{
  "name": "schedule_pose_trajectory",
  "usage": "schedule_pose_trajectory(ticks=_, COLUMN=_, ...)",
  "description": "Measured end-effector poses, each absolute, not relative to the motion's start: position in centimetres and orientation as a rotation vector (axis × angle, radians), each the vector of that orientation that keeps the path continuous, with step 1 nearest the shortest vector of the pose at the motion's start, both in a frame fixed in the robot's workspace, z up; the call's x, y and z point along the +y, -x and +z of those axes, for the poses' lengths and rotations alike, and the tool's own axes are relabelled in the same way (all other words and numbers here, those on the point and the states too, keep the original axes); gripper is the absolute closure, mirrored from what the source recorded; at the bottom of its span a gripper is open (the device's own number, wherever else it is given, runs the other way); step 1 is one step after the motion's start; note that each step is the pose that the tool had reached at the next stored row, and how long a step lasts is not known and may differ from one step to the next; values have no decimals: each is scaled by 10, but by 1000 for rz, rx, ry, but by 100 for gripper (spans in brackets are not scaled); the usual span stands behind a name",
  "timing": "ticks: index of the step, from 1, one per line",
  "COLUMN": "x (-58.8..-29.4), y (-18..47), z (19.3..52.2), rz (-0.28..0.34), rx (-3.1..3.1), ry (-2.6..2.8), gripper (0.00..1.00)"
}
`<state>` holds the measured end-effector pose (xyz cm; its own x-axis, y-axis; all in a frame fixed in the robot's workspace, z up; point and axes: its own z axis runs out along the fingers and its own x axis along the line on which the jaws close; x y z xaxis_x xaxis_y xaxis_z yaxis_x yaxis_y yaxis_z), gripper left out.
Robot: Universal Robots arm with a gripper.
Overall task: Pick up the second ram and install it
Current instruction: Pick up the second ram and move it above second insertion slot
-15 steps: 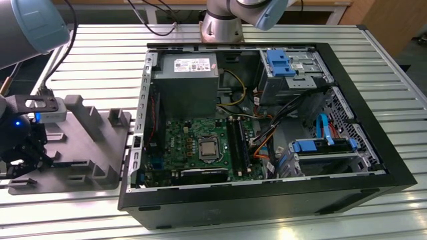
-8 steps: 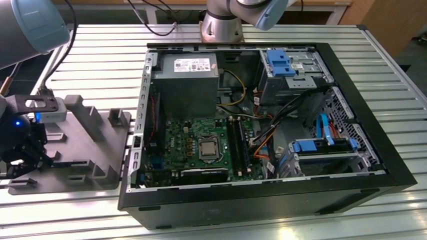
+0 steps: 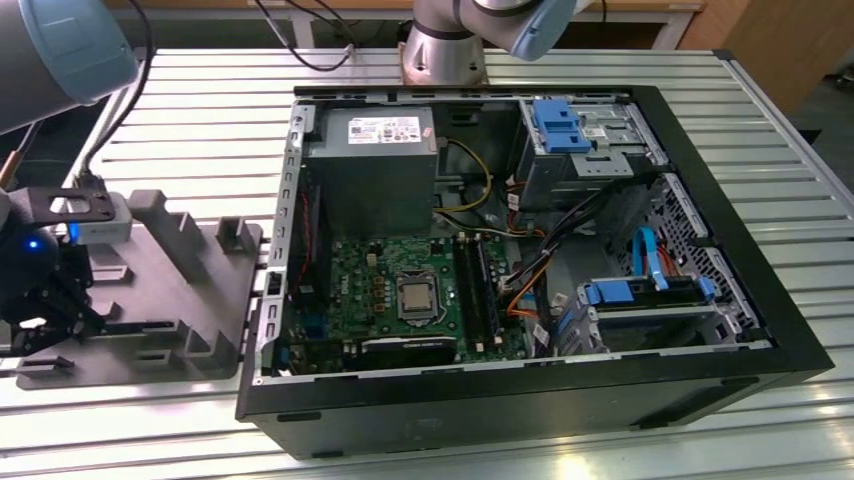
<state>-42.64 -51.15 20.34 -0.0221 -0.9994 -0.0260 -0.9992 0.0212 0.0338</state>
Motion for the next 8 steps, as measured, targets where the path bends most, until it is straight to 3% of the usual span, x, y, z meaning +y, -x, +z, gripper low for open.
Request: schedule_pose_trajectory(ticks=8, x=-512, y=426, z=205, rz=-69, rx=-2225, ry=-2211, gripper=89)
